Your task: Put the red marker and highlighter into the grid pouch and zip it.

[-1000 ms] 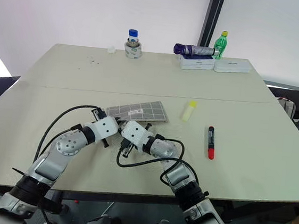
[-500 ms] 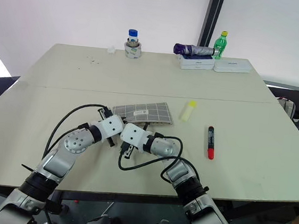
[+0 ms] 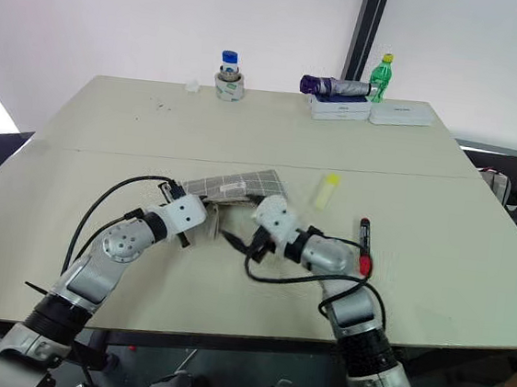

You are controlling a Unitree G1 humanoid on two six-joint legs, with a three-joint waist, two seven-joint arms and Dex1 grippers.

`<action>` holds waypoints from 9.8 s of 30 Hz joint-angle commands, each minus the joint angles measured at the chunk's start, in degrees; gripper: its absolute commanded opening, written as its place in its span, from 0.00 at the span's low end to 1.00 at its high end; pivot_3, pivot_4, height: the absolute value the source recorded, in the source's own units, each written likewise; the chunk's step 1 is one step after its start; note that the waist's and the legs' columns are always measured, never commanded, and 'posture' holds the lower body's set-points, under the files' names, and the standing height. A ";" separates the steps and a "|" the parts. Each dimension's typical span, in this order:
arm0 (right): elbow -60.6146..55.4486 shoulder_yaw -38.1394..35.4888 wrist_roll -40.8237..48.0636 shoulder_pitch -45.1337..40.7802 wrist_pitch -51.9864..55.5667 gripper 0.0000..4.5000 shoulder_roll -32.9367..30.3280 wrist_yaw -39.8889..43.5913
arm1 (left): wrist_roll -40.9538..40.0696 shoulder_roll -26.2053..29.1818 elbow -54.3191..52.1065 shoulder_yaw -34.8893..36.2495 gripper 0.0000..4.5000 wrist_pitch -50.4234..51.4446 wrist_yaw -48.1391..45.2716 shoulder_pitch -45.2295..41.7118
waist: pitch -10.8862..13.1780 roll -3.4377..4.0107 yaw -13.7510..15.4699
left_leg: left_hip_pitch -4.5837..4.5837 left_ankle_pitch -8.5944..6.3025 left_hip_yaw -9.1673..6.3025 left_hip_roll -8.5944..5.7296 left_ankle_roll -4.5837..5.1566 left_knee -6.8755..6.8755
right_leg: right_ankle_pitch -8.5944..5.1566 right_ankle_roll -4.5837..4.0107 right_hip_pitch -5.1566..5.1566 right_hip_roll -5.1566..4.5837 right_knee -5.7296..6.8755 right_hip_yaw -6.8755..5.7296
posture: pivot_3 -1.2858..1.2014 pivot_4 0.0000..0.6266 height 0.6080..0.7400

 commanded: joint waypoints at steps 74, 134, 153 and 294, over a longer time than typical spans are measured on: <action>38.62 -14.66 -5.93 -25.56 25.85 0.37 7.85 -44.11 | 1.59 0.13 -0.21 2.59 0.00 -3.71 3.36 1.15 | -0.03 0.02 0.85 | -0.01 0.09 0.03 0.03 -0.13 -0.16 | 0.01 -0.05 -0.06 0.03 0.00 -0.06 | 0.52 0.24 0.98; 7.81 4.78 -4.22 -14.55 15.52 0.20 -9.31 5.80 | 4.71 3.05 1.36 -0.48 0.00 -8.95 -0.37 -1.80 | 0.00 0.02 0.98 | -0.05 0.02 0.00 0.02 -0.01 -0.09 | 0.01 -0.04 -0.07 0.04 -0.07 -0.08 | 0.52 0.24 0.98; 9.80 11.00 -12.39 -14.54 8.47 0.20 -11.50 3.73 | 3.99 1.72 0.61 -1.34 0.00 -11.39 -2.01 -2.48 | 0.01 0.02 1.09 | -0.07 -0.02 0.02 -0.02 0.05 -0.05 | 0.01 -0.04 -0.06 -0.03 -0.08 -0.08 | 0.52 0.24 0.98; 7.63 8.69 -16.50 -10.95 -13.98 0.72 -12.11 3.29 | -0.42 3.05 3.12 -1.86 0.00 -22.53 -9.45 -5.36 | 0.02 -0.08 1.16 | -0.04 0.00 0.10 -0.05 0.02 0.10 | 0.00 -0.01 0.00 0.07 -0.06 -0.06 | 0.52 0.24 0.98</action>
